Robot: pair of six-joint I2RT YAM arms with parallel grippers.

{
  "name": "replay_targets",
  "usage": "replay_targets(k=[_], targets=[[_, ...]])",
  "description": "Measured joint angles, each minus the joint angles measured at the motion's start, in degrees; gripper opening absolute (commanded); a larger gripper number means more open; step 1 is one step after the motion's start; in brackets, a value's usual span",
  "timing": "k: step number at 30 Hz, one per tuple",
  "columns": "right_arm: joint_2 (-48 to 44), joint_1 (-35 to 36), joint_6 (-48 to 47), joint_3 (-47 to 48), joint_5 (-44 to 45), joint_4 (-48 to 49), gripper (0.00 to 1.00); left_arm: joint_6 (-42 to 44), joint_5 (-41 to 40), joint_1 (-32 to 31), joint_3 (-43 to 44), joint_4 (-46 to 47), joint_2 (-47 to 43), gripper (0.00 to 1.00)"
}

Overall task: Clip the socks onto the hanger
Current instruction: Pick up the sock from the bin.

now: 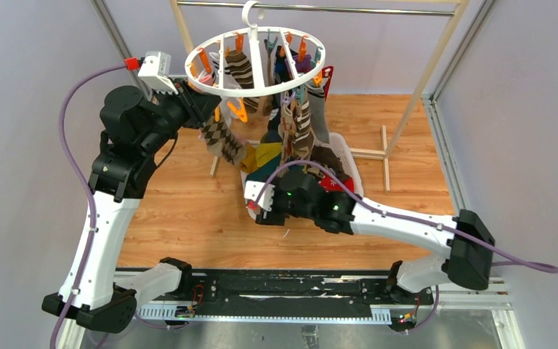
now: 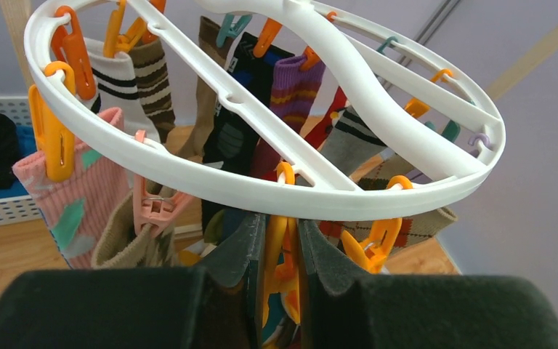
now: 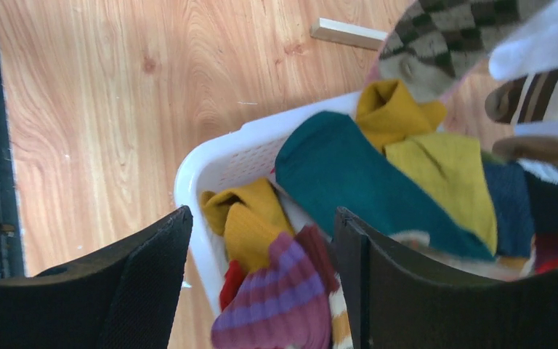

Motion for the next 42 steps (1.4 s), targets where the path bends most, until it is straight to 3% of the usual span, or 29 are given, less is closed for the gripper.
replay_targets(k=[10,17,20,23,27,28,36,42], targets=[[17.7,2.3,-17.6,21.3,5.5,-22.6,0.62,-0.3,0.3,0.0,-1.0,0.5,-0.4,0.03],[23.4,2.6,-22.4,26.9,8.9,-35.3,0.59,-0.3,0.4,0.2,-1.5,1.1,-0.5,0.04],[24.8,2.6,-23.4,28.7,9.8,-38.3,0.46,-0.4,0.4,0.2,-1.5,1.2,-0.5,0.04],[26.4,2.6,-24.2,30.9,10.1,-40.6,0.23,-0.4,0.4,0.2,-1.5,1.2,-0.5,0.04],[27.5,2.6,-24.9,31.9,10.4,-41.7,0.01,-0.3,0.4,0.2,-1.5,1.2,-0.5,0.04],[27.4,2.6,-24.9,32.0,10.4,-41.7,0.0,-0.3,0.4,0.2,-1.5,1.2,-0.5,0.04],[22.6,1.8,-22.5,31.3,9.0,-36.3,0.0,-0.3,0.4,0.3,-1.5,1.2,-0.5,0.04],[5.5,-1.2,-13.6,24.2,2.3,-20.6,0.0,-0.4,0.4,0.3,-1.5,1.2,-0.5,0.04]])
